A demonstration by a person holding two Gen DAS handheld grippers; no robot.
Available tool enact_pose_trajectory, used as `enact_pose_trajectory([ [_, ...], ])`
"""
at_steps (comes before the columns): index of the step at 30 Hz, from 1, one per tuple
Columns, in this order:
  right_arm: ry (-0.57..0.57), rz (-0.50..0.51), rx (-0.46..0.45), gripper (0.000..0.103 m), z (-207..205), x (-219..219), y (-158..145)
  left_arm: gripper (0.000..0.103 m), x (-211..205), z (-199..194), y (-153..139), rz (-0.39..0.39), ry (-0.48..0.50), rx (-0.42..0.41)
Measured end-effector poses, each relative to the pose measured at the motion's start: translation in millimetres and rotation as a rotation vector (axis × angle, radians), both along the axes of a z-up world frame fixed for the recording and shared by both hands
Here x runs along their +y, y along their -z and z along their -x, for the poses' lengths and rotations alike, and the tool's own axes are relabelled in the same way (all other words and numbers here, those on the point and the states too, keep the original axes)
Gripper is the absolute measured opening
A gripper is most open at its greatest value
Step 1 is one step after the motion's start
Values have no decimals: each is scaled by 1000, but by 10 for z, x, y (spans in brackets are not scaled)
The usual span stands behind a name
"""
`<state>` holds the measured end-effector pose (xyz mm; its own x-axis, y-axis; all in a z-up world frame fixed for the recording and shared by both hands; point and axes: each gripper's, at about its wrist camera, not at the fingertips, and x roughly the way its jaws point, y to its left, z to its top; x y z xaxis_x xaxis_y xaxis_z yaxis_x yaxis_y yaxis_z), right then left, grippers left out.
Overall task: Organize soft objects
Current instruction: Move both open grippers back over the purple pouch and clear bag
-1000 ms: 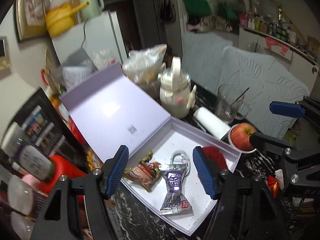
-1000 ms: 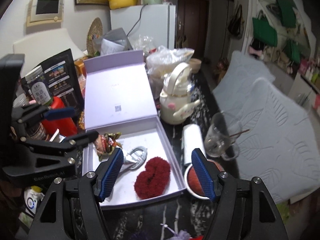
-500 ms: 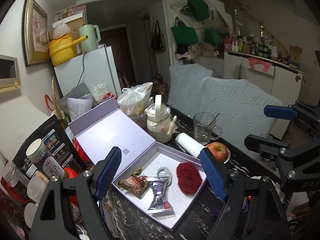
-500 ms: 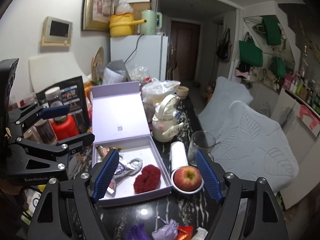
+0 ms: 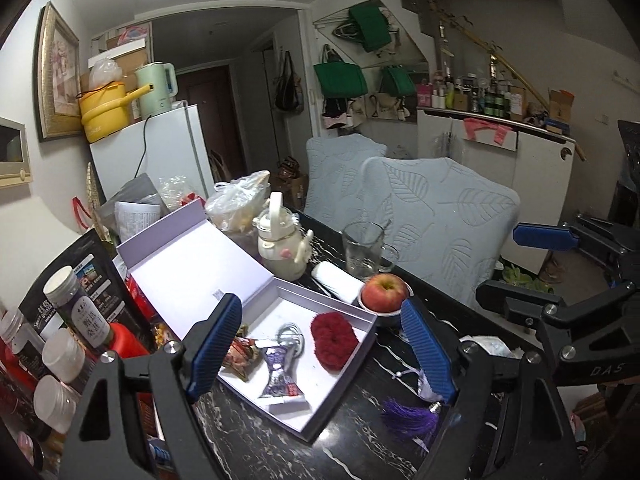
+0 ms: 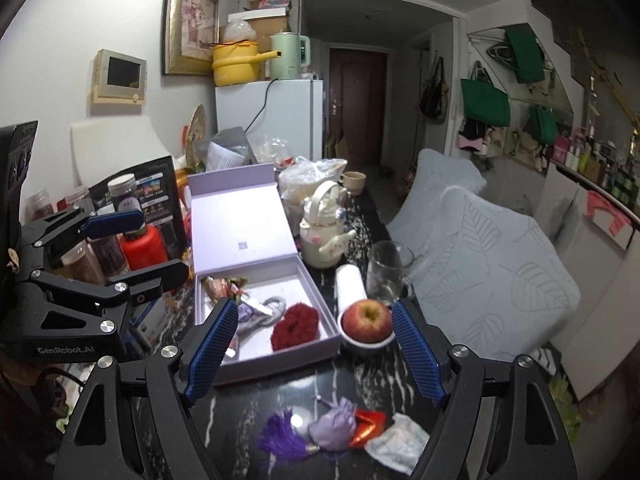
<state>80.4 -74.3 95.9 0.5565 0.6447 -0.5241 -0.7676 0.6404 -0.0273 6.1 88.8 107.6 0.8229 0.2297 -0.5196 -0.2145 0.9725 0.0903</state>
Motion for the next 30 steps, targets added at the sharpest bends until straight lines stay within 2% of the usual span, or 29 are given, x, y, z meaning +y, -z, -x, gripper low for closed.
enact_pose_trajectory([
  [11,69,32,-38,85,274,-391,348,82,-423,49,366,25,132,72],
  [30,238,56,61,85,517,-1065,1011,82,-920,-22,1051,157,322,178],
])
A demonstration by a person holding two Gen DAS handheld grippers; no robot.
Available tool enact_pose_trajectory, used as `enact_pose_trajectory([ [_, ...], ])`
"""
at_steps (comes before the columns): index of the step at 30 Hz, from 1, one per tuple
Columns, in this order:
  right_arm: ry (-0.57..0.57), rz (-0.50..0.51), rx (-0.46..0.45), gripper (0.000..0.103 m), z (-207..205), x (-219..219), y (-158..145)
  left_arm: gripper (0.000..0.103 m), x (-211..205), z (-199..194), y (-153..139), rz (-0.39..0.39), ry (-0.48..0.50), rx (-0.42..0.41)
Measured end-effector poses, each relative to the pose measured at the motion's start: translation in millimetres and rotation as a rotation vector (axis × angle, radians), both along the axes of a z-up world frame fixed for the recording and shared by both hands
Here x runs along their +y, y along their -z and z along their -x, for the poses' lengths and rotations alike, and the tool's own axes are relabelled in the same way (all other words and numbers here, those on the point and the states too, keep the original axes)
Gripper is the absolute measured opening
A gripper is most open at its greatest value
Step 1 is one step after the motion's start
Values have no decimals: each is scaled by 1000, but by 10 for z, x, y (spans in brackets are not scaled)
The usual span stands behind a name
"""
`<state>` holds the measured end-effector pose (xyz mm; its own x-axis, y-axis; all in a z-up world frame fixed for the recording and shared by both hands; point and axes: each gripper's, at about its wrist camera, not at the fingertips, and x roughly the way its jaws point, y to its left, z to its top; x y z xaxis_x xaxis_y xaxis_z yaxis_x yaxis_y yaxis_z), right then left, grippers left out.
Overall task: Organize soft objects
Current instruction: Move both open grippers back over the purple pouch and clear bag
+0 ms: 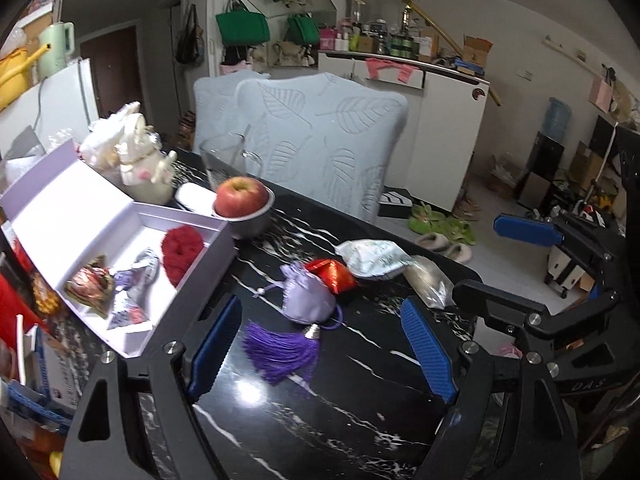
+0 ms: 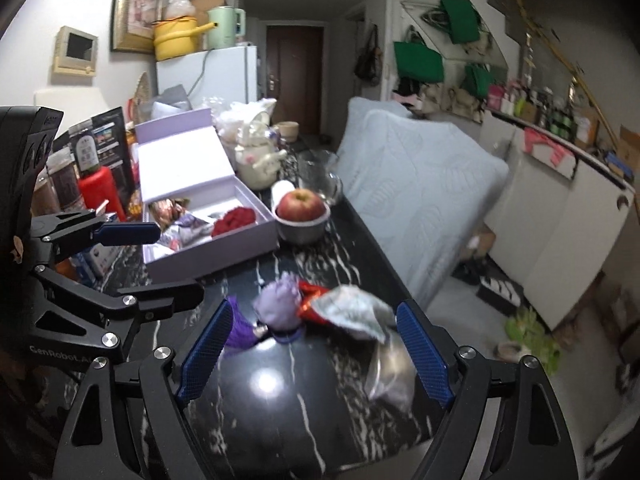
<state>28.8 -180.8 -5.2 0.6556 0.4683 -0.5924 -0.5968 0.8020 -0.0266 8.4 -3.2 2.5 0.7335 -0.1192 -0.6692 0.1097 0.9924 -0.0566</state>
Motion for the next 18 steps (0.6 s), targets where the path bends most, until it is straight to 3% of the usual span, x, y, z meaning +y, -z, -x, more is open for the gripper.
enact_pose_trajectory([
  [10,86,-8,84,85,-47,-292,348,82,-177,-128,328,42,35,72],
  [18,135,-5,129,85,-147,-416,628,82,-153,-321,581,54,-1,127],
])
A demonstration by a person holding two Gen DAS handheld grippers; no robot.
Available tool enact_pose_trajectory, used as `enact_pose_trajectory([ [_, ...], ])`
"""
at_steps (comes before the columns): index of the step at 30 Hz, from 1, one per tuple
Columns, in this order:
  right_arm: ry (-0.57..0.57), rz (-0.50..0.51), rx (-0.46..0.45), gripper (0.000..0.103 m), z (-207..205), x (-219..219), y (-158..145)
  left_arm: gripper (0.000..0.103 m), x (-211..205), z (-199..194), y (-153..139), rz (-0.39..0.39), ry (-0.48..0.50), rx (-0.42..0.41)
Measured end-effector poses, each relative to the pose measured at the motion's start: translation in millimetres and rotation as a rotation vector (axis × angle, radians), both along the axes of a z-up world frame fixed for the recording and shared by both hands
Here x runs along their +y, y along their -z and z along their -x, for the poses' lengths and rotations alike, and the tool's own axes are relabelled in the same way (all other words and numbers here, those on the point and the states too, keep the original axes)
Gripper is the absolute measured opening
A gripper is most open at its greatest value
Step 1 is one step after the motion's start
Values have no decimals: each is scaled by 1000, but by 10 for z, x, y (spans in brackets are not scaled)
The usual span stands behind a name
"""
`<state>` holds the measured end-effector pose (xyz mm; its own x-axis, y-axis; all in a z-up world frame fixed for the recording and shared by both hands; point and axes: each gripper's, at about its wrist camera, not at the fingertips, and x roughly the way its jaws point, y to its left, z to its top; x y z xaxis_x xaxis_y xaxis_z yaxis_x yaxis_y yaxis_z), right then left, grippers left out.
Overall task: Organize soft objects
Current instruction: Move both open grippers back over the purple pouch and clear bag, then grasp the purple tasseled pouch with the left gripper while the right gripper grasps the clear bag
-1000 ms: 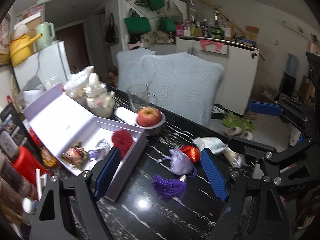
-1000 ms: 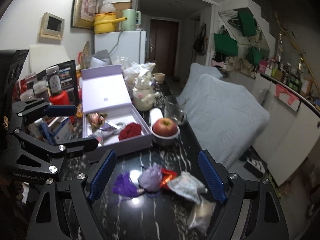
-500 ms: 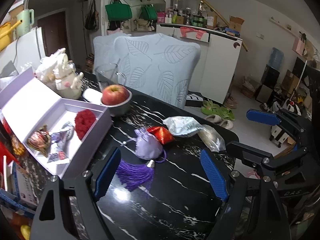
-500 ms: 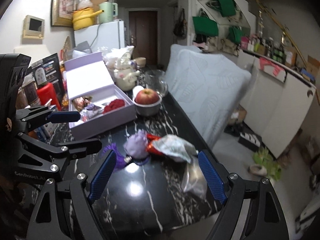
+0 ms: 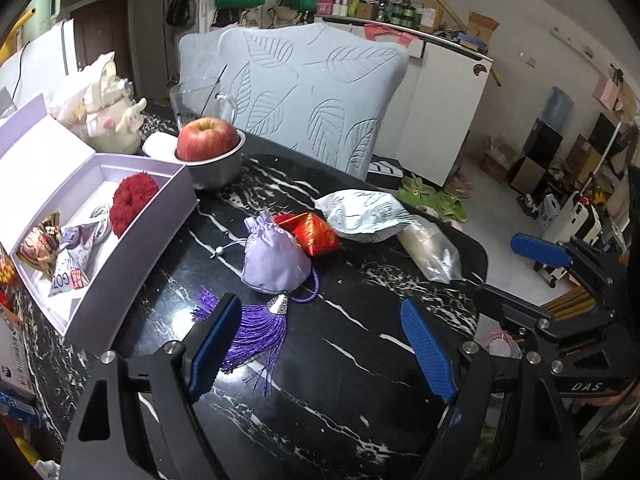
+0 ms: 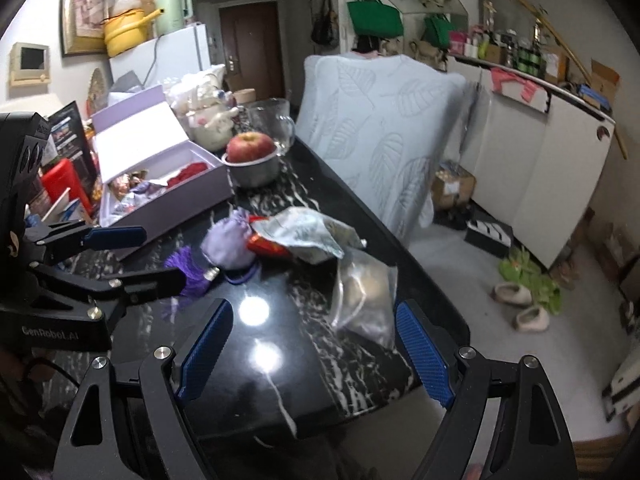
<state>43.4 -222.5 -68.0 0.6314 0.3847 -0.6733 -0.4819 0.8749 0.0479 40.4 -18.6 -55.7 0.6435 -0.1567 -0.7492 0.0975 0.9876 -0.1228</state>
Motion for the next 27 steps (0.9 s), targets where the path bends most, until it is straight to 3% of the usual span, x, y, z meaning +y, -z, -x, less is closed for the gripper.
enact_pose_trajectory([
  [13,42,-4,79,85,-403,-88,415,82,128,-466,372,-41,-82,88],
  [27,55,-51,140,85,-780,-121,584,82,355,-749,444,-41,-173,91],
])
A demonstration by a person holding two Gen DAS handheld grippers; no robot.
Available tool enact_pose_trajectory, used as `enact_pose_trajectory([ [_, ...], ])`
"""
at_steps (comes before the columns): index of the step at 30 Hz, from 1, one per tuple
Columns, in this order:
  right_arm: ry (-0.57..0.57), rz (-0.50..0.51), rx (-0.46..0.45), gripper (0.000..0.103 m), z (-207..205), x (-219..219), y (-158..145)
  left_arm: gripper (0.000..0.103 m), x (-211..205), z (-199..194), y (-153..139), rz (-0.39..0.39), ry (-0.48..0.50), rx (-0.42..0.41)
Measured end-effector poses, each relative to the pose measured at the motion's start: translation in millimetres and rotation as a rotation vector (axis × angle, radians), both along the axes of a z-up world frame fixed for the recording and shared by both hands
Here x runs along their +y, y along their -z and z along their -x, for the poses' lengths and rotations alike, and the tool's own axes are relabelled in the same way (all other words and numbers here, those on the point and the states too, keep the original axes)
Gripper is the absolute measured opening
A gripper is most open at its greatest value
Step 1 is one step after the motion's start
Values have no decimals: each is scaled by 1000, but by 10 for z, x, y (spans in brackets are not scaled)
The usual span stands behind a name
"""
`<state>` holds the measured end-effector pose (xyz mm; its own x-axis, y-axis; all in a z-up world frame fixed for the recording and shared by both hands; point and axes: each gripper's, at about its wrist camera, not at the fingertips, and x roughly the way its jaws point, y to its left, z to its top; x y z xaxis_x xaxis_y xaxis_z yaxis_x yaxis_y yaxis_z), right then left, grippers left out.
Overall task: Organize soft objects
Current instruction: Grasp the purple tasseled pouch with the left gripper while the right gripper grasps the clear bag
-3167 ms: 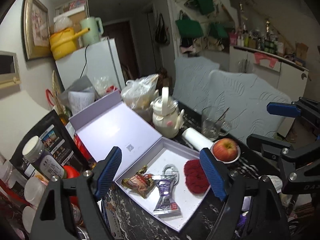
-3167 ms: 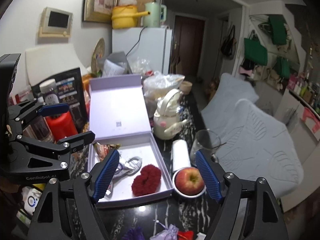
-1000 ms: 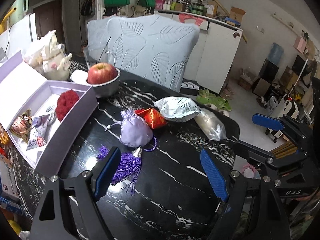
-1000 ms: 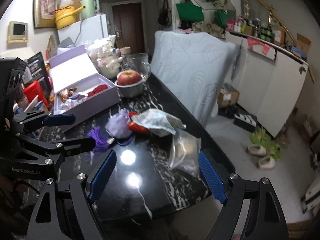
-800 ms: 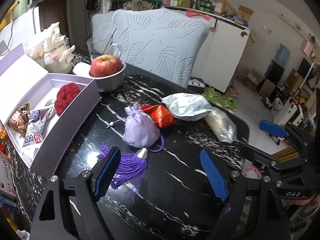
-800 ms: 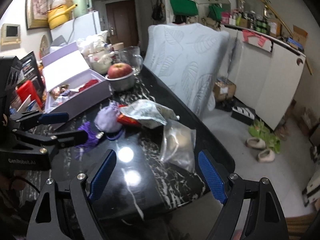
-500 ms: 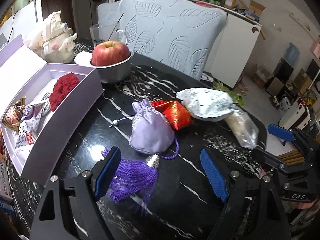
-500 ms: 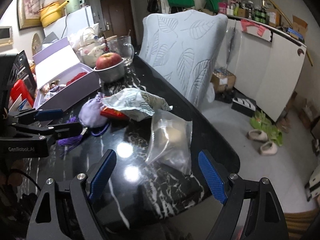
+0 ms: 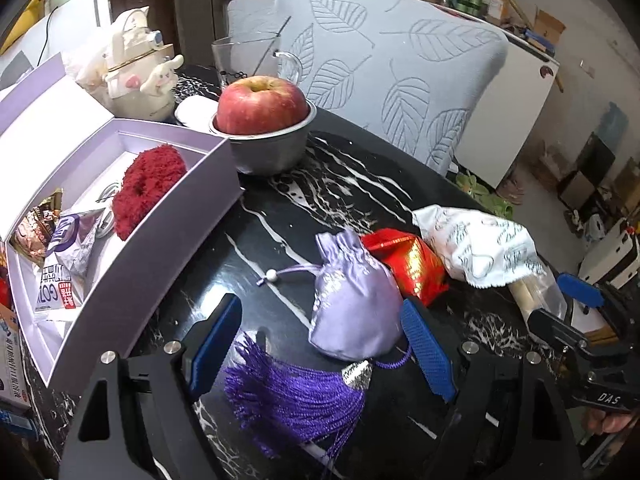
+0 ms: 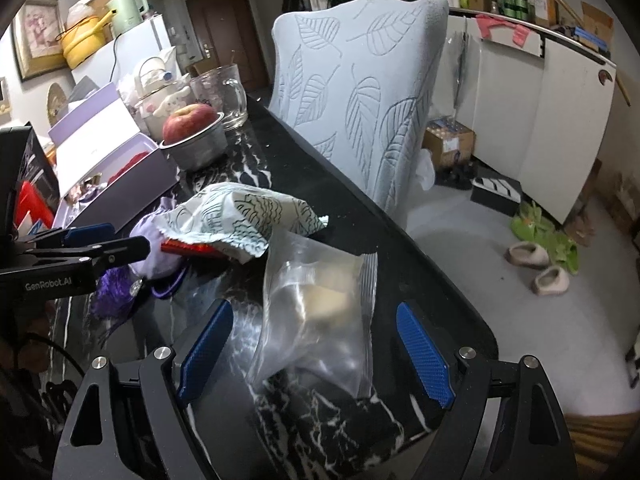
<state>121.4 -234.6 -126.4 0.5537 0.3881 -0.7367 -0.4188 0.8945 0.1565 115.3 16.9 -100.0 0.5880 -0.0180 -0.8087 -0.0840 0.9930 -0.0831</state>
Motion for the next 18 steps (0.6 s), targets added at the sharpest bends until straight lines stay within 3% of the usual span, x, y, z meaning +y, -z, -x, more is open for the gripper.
enact_pose_trajectory([
  [6,-1,-7,6,85,-54,30,34,82,22,-112,70,2,-1,5],
  [13,6,11,17,83,-68,39,105,82,105,-224,208,118,8,26],
  [18,8,0,26,62,-61,17,123,51,109,-200,255,174,30,32],
])
